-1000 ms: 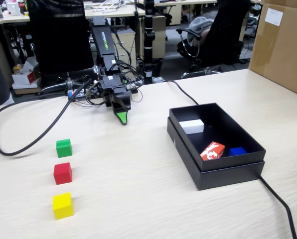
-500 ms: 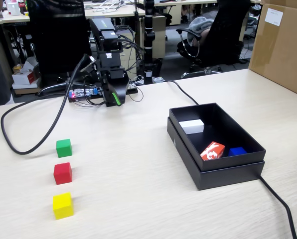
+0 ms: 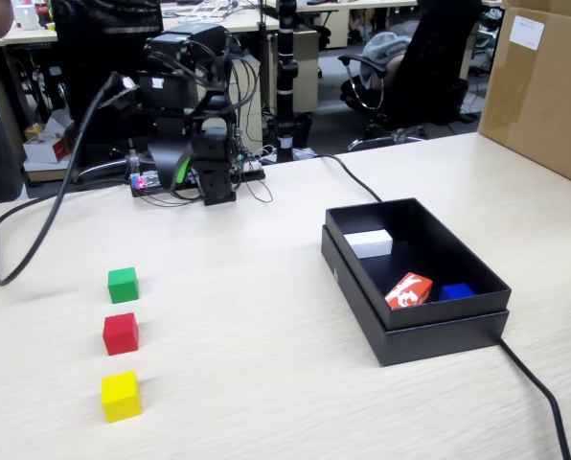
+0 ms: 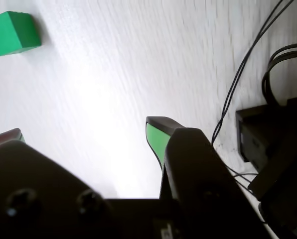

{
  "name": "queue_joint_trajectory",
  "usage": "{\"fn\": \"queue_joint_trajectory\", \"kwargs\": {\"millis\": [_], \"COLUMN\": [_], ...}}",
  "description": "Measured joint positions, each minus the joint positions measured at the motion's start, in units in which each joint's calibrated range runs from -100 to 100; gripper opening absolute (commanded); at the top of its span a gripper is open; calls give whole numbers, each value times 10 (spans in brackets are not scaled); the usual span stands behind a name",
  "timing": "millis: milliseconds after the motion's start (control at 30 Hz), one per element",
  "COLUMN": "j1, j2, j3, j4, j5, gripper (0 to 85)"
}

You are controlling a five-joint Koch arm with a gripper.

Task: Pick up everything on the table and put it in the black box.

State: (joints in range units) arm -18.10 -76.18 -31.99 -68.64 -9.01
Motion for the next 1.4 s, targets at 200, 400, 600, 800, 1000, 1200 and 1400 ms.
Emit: {"fn": "queue_joint_trajectory", "kwargs": {"millis": [200, 400, 600, 800, 1000, 1200, 1400], "j1": [-32, -41, -42, -45, -46, -44, -41], "j2": [158, 313, 445, 511, 570, 615, 654], "j3": [44, 120, 211, 238, 246, 268, 273], "j4": [27, 82, 85, 86, 101, 112, 119], "j5": [-26, -33, -35, -44, -54, -53, -51], "gripper": [476, 476, 476, 477, 477, 477, 477]}}
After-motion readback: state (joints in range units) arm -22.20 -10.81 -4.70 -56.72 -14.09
